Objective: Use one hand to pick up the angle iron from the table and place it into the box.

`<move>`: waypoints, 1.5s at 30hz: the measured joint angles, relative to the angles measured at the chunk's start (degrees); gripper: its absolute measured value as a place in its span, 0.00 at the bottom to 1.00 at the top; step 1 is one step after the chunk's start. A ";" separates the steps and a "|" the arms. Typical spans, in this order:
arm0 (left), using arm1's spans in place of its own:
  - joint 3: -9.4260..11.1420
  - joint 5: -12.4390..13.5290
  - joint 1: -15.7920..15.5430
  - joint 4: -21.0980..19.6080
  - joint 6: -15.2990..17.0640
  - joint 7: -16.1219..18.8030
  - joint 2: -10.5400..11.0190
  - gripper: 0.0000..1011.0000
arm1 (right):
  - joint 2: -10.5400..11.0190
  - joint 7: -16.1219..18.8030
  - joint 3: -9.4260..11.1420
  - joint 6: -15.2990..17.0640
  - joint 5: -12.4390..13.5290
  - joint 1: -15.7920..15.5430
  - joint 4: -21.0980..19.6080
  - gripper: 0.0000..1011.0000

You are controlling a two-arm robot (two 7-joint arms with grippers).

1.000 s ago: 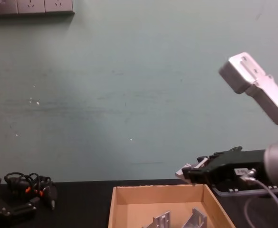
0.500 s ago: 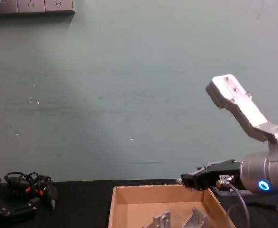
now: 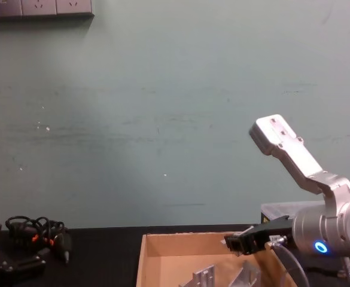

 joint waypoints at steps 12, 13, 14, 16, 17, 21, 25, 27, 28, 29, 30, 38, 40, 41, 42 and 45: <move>0.00 0.00 0.00 0.00 0.00 0.00 0.00 0.99 | -1.21 1.04 0.11 -0.25 -1.84 0.78 2.02 0.45; 0.00 0.00 0.00 0.00 0.00 0.00 0.00 0.99 | -1.28 1.17 0.18 -0.32 -2.03 0.81 2.15 0.47; 0.00 0.00 0.00 0.00 0.00 0.00 0.00 0.99 | -1.31 1.23 0.23 -0.35 -2.11 0.82 2.21 0.48; 0.00 0.00 0.00 0.00 0.00 0.00 0.00 0.99 | -1.41 1.51 0.32 -0.36 -2.47 0.85 2.44 0.56; 0.00 0.00 0.00 0.00 0.00 0.00 0.00 0.99 | -1.43 1.56 0.36 -0.36 -2.57 0.86 2.48 0.57; 0.00 0.00 0.00 0.00 0.00 0.00 0.00 0.99 | -1.56 1.81 0.79 -0.48 -2.95 0.84 2.48 0.70; 0.00 0.00 0.00 0.00 0.00 0.00 0.00 0.99 | -1.53 2.10 1.41 -0.79 -3.09 0.34 1.70 0.81; 0.00 0.00 0.00 0.00 0.00 0.00 0.00 0.99 | -1.43 2.38 1.86 -0.91 -3.11 -0.14 0.86 0.88; 0.00 0.00 0.00 0.00 0.00 0.00 0.00 0.99 | -1.40 2.42 1.97 -0.94 -3.13 -0.28 0.62 0.89; 0.00 0.00 0.00 0.00 0.00 0.00 0.00 0.99 | -1.27 2.50 2.25 -0.97 -3.20 -0.67 -0.13 0.92; 0.00 0.00 0.00 0.00 0.00 0.00 0.00 0.99 | -1.21 2.55 2.37 -0.97 -3.24 -0.89 -0.56 0.96; 0.00 0.00 0.00 0.00 0.00 0.00 0.00 0.99 | 0.39 3.36 3.52 -0.98 -3.88 -4.57 -7.03 0.99; 0.00 0.00 0.00 0.00 0.00 0.00 0.00 0.99 | 0.99 3.60 3.68 -1.12 -4.10 -5.58 -8.69 0.99; 0.00 0.00 0.00 0.00 0.00 0.00 0.00 0.99 | 1.56 3.75 3.80 -1.39 -4.38 -6.49 -10.17 0.99; 0.00 0.00 0.00 0.00 0.00 0.00 0.00 0.99 | 1.89 3.82 3.82 -1.59 -4.60 -6.95 -10.93 0.99; 0.00 0.00 0.00 0.00 0.00 0.00 0.00 0.99 | 3.57 4.14 3.98 -2.52 -5.51 -9.12 -14.47 0.99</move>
